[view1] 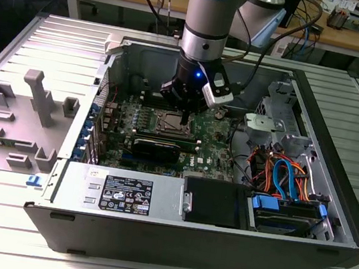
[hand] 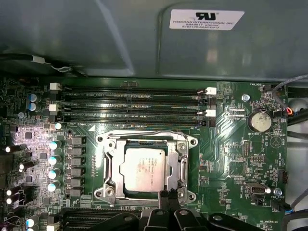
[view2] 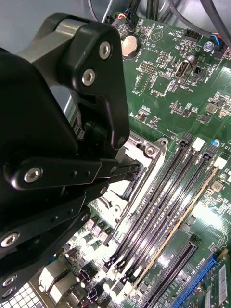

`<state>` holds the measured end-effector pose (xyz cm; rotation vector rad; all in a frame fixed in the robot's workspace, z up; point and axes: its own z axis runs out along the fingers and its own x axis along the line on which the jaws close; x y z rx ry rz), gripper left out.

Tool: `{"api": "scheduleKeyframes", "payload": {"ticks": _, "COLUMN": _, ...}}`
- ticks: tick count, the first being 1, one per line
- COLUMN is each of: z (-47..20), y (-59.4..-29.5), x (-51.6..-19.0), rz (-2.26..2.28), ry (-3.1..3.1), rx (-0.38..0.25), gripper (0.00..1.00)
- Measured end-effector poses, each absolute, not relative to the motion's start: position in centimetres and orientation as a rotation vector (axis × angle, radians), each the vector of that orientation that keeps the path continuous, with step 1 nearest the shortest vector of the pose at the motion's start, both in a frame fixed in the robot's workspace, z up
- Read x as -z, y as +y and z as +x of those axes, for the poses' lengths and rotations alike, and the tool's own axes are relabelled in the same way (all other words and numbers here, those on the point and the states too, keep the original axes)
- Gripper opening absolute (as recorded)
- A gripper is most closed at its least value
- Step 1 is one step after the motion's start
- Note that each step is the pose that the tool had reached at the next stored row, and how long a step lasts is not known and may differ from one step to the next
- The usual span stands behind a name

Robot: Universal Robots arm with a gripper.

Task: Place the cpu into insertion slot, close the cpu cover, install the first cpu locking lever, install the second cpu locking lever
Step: 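Install the second cpu locking lever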

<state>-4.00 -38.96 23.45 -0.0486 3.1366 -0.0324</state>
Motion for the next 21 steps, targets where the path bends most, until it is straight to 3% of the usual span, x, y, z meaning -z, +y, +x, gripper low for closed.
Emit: {"api": "scheduleKeyframes", "payload": {"ticks": 21, "z": -4.0, "y": -41.4, "x": -24.2, "rz": -0.049, "ry": 3.137, "rx": 0.032, "gripper": 0.11}}
